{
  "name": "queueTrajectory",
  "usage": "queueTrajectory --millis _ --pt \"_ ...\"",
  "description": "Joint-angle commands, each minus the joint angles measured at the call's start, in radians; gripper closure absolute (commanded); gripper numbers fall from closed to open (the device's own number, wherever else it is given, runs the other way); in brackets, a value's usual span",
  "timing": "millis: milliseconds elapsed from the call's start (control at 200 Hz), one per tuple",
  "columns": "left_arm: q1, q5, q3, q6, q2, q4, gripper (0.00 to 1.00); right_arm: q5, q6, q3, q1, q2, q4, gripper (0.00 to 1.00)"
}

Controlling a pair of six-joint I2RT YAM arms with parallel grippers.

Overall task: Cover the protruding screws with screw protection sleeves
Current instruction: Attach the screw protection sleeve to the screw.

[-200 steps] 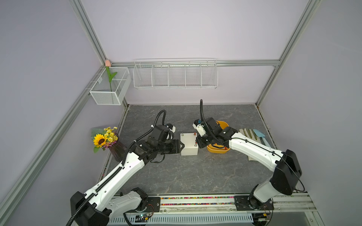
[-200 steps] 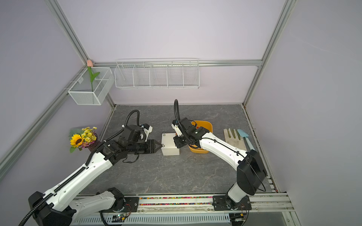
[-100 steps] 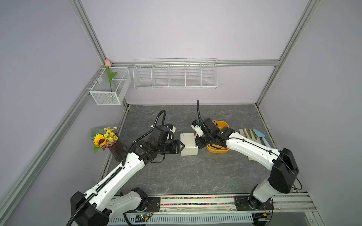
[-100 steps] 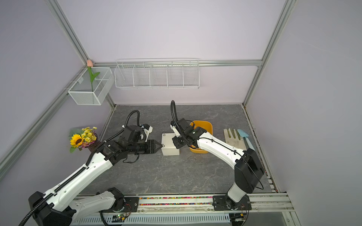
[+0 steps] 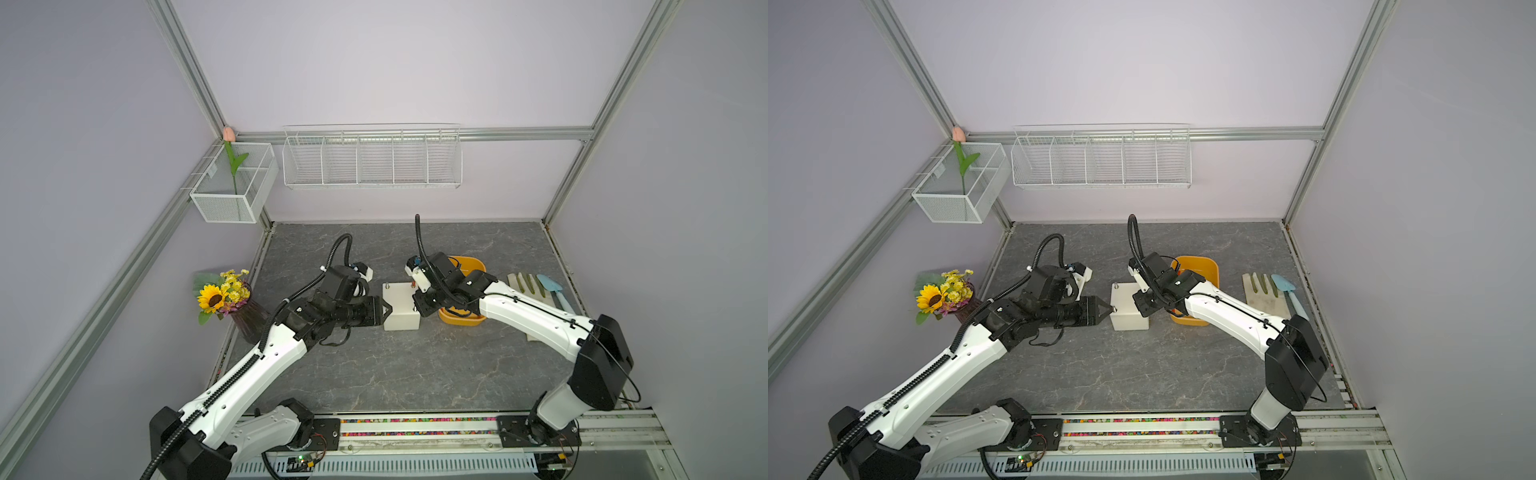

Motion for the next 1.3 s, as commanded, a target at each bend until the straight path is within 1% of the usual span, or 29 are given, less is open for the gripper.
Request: queueTrajectory --millis 0,530,860,1295 --pt "0.004 0.007 -0.003 -0.011 -0.012 0.004 0.5 0.005 -0.018 0.009 0.012 0.002 -0.041 0.91" --pt "0.003 0.012 -0.006 -0.013 -0.011 0.01 0.5 0.004 -0.034 0.026 0.028 0.012 -0.054 0.91" --pt "0.003 0.014 -0.012 -0.014 -0.014 0.015 0.5 0.044 -0.049 0.037 0.04 0.029 -0.052 0.91" --pt "0.004 0.016 -0.017 -0.015 -0.011 0.024 0.5 0.063 -0.065 0.049 0.048 0.034 -0.057 0.9"
